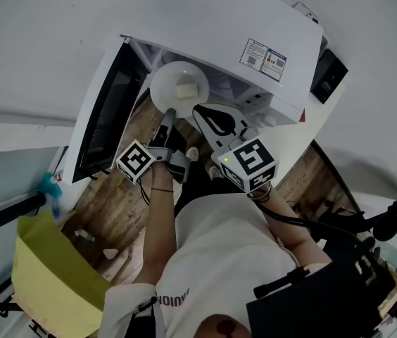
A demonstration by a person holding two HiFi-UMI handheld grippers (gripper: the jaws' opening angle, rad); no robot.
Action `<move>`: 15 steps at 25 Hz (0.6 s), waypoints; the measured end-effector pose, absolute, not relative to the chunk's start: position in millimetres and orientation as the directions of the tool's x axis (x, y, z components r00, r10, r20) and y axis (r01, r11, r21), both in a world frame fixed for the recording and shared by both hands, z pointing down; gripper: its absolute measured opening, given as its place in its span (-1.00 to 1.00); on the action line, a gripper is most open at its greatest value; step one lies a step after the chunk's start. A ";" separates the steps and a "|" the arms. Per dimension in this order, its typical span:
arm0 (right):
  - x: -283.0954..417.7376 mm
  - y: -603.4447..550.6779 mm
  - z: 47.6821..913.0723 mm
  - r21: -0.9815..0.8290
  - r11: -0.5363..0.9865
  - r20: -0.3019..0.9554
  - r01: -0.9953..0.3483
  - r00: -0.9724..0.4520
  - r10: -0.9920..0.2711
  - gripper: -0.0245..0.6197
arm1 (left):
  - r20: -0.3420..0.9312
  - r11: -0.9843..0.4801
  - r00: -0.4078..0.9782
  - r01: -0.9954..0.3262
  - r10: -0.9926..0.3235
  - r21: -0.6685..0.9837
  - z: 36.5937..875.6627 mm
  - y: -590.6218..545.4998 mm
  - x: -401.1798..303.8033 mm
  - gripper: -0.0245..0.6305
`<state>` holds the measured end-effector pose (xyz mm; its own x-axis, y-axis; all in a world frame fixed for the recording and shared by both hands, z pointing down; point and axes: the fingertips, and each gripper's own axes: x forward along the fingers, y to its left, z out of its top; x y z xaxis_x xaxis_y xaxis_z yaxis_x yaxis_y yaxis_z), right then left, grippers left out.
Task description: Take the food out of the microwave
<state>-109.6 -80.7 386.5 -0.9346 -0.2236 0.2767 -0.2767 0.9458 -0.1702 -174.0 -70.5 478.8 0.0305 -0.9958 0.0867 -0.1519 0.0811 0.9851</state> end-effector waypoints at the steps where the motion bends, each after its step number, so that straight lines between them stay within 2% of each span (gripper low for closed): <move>1: -109.7 -79.9 386.2 -0.170 0.947 0.275 -0.272 -0.936 -0.220 -0.86 | 0.080 0.075 0.027 -0.150 -0.996 0.986 477.7 -69.5 -173.5 -0.85; 4: -110.2 -77.5 386.0 -0.169 0.951 0.272 -0.259 -0.940 -0.208 -0.86 | 0.050 0.048 0.015 -0.121 -0.999 0.991 471.1 -67.7 -170.1 -0.85; 8: -111.2 -74.0 385.9 -0.169 0.955 0.271 -0.243 -0.943 -0.192 -0.86 | 0.095 0.093 0.003 -0.165 -0.995 0.982 477.7 -58.1 -173.6 -0.85; 11: -113.3 -69.9 384.8 -0.166 0.960 0.268 -0.226 -0.947 -0.177 -0.86 | 0.048 0.049 -0.011 -0.117 -0.999 0.992 467.2 -57.8 -171.3 -0.85; 15: -114.2 -66.6 384.2 -0.165 0.963 0.265 -0.212 -0.950 -0.163 -0.86 | 0.062 0.065 -0.021 -0.144 -0.998 0.987 468.8 -50.8 -174.3 -0.85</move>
<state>-114.2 -66.6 384.2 -0.9502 -0.1632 0.2653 -0.2115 0.9634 -0.1648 -174.3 -50.8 468.8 -0.0214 -0.9978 0.0621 -0.1445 0.0645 0.9874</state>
